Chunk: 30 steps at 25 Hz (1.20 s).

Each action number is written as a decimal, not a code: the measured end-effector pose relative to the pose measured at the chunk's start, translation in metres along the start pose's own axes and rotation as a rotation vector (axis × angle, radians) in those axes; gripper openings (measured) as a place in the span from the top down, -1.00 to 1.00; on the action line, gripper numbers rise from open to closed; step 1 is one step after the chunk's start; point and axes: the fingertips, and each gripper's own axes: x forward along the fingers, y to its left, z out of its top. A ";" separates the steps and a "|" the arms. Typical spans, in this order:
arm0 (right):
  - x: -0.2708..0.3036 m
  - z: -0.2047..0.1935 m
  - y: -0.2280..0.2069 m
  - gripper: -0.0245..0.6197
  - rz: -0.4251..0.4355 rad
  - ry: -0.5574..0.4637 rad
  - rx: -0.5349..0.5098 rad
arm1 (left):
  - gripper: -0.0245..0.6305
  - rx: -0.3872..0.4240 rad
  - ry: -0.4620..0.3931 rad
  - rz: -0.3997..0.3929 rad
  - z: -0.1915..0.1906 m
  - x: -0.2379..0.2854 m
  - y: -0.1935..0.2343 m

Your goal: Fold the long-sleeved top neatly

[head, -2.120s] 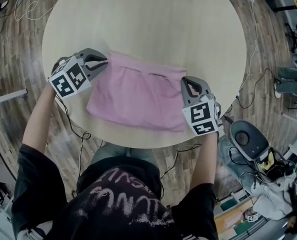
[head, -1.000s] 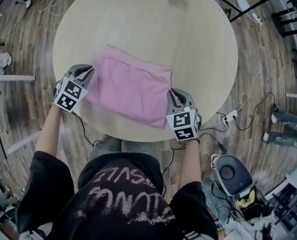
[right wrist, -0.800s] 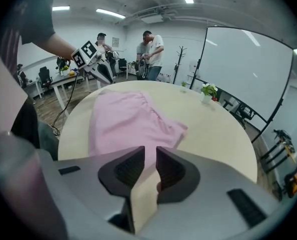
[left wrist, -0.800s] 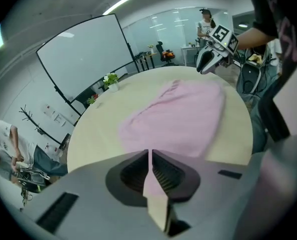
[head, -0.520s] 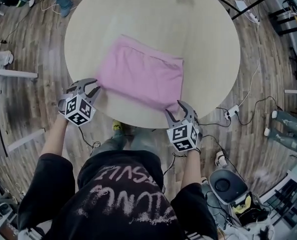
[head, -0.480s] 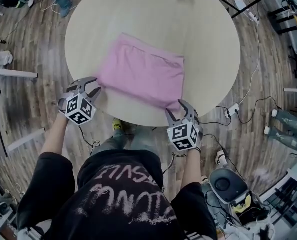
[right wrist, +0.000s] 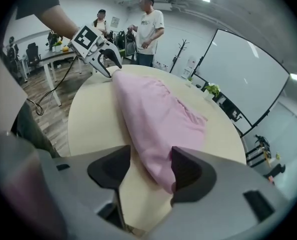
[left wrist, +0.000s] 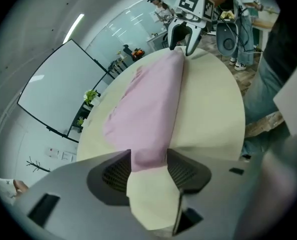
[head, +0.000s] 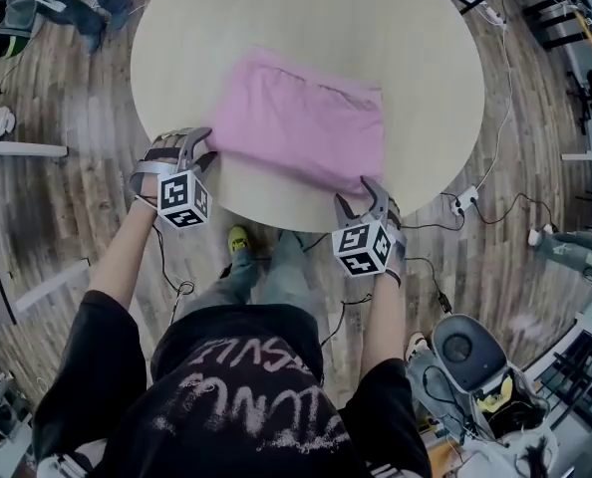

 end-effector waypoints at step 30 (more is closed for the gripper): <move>0.002 -0.004 0.004 0.37 0.102 -0.185 0.247 | 0.81 0.515 0.128 0.259 0.076 -0.054 0.057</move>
